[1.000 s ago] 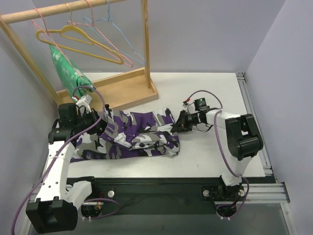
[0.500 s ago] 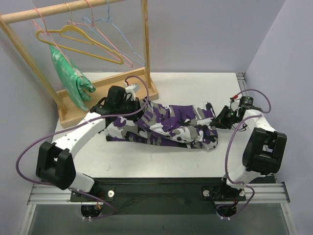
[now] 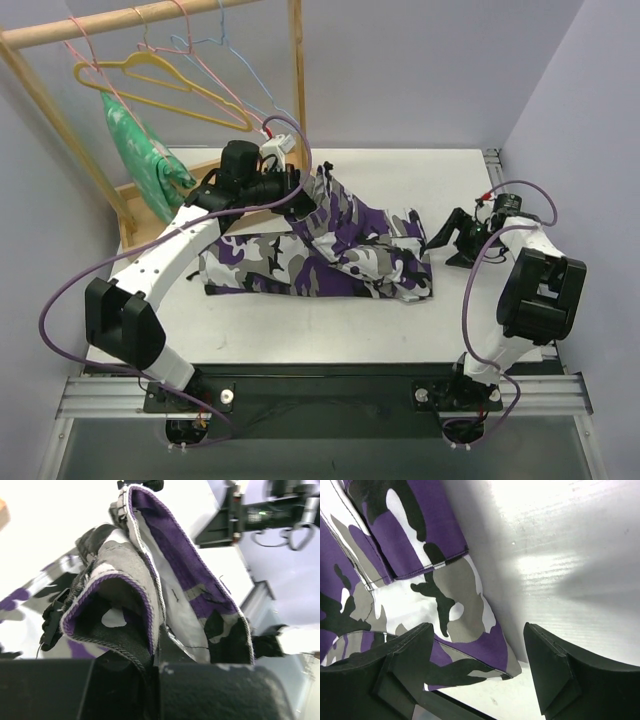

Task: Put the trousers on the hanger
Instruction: Fold the trousers at the center of the board.

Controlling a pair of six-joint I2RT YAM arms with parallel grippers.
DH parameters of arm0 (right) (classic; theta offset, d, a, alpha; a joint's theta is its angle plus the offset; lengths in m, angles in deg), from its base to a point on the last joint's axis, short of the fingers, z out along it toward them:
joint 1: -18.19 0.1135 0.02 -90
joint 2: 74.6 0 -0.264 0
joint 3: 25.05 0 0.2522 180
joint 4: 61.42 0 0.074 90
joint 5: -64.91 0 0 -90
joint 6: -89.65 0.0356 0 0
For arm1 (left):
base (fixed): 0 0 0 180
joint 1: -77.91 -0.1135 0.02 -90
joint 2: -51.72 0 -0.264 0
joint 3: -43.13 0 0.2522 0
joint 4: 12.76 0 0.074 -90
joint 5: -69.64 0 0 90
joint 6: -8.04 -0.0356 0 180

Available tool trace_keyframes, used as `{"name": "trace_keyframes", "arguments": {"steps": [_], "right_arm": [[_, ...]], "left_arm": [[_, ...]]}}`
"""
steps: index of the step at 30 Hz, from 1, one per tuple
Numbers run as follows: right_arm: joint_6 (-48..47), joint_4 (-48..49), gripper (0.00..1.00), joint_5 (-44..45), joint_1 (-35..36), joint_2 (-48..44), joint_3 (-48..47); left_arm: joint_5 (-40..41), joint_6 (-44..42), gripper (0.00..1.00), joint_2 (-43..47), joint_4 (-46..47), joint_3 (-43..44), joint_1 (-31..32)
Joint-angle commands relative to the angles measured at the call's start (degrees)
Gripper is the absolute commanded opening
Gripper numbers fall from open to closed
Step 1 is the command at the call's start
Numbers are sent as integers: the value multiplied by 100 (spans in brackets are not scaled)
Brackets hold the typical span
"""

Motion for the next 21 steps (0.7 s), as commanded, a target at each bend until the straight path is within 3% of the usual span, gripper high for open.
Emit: {"name": "trace_keyframes", "arguments": {"steps": [1, 8, 15, 21], "right_arm": [[-31, -180, 74, -551, -65, 203, -312], [-23, -180, 74, -842, -65, 405, -505], [-14, -180, 74, -991, -65, 511, -567], [-23, -162, 74, -1264, 84, 660, -699]], "left_arm": [[-804, 533, 0, 129, 795, 372, -110], [-1165, 877, 0, 594, 769, 346, -391], [-1789, 1702, 0, 1272, 1727, -33, -1076], [-2185, 1870, 0, 1536, 1597, 11, -1411]]}}
